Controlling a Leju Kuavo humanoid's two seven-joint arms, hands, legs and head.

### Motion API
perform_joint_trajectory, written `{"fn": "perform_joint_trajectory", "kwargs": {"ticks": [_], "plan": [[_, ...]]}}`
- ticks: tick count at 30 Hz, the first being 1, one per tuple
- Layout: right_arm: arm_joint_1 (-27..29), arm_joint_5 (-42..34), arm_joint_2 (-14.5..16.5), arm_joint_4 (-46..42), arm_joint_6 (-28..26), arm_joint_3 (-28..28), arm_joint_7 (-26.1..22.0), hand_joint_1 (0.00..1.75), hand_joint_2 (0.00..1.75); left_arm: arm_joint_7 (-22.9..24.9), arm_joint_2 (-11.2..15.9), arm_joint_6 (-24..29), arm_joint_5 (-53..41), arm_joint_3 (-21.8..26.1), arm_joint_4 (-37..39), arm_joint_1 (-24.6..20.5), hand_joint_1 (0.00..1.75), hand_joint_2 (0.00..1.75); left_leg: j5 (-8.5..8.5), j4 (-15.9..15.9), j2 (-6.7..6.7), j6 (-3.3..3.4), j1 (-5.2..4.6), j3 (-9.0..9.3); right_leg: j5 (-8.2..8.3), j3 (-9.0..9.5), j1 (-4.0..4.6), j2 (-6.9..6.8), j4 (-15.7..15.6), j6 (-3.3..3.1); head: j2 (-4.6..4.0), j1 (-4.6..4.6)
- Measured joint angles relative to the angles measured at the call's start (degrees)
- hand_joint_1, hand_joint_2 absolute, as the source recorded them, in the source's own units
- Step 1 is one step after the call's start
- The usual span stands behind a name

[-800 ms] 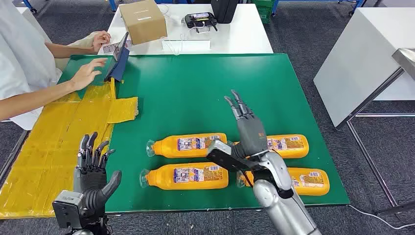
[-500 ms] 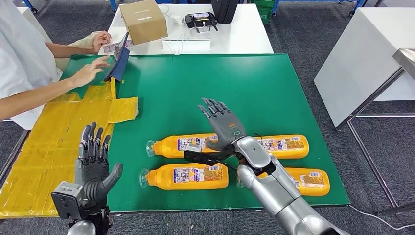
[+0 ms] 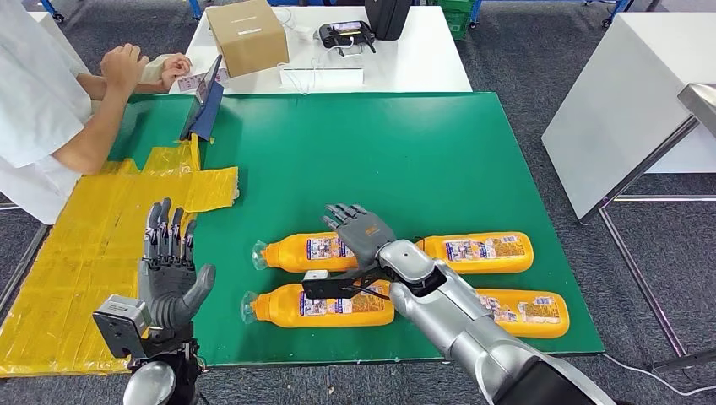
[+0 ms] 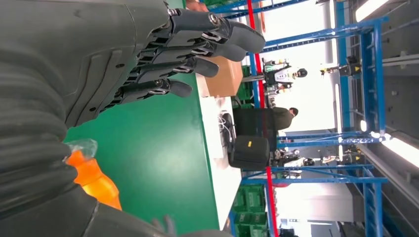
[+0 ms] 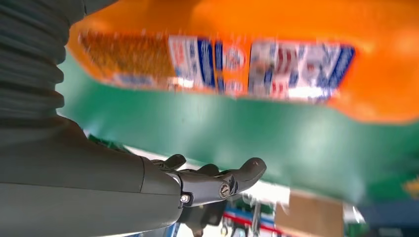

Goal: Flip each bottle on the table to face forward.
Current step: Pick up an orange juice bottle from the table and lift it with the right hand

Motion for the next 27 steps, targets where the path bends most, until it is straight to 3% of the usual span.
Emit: {"fn": "perform_joint_trajectory", "kwargs": {"ticks": [11, 21, 22, 25, 26, 27], "plan": [[-2.2, -2.1, 2.0, 13.4, -2.3, 0.5, 4.4, 0.00, 1.75, -0.2, 0.0, -0.3, 1.5, -3.5, 2.8, -2.9, 0.00, 1.75, 0.00, 0.0, 0.00, 0.00, -0.01, 0.03, 0.00, 0.02, -0.02, 0.01, 0.0, 0.00, 0.00, -0.01], [-3.5, -2.1, 2.9, 17.2, -2.5, 0.5, 4.8, 0.00, 1.75, -0.2, 0.0, -0.4, 1.7, -4.8, 4.0, -3.7, 0.00, 1.75, 0.00, 0.0, 0.02, 0.00, 0.00, 0.18, 0.00, 0.12, -0.02, 0.01, 0.0, 0.00, 0.00, 0.00], [-3.6, -2.1, 2.9, 17.4, -2.6, 0.5, 4.9, 0.17, 1.75, -0.2, 0.0, -0.4, 1.7, -4.8, 4.1, -3.7, 0.00, 1.75, 0.01, 0.0, 0.03, 0.01, 0.00, 0.19, 0.01, 0.13, -0.02, 0.01, 0.0, 0.00, 0.00, 0.00], [-3.7, -1.9, 3.0, 18.0, -2.5, 0.5, 6.0, 1.41, 1.75, -0.2, 0.0, -0.4, 1.8, -5.0, 4.1, -3.8, 0.00, 1.75, 0.01, 0.0, 0.03, 0.01, -0.01, 0.23, 0.01, 0.17, -0.03, 0.01, 0.0, 0.00, 0.00, 0.00], [-3.8, -1.8, 3.0, 18.2, -2.5, 0.4, 6.6, 1.68, 1.75, -0.2, 0.0, -0.4, 1.9, -5.1, 4.2, -3.8, 0.00, 1.75, 0.01, 0.0, 0.03, 0.01, -0.01, 0.25, 0.01, 0.19, -0.04, 0.01, 0.0, 0.00, 0.00, 0.00], [-3.8, -1.7, 3.0, 18.5, -2.7, 0.4, 7.2, 1.74, 1.75, -0.2, 0.0, -0.4, 1.9, -5.1, 4.2, -3.9, 0.00, 1.75, 0.01, 0.0, 0.02, 0.01, -0.01, 0.27, 0.01, 0.21, -0.04, 0.01, 0.0, 0.00, 0.00, 0.00]]}}
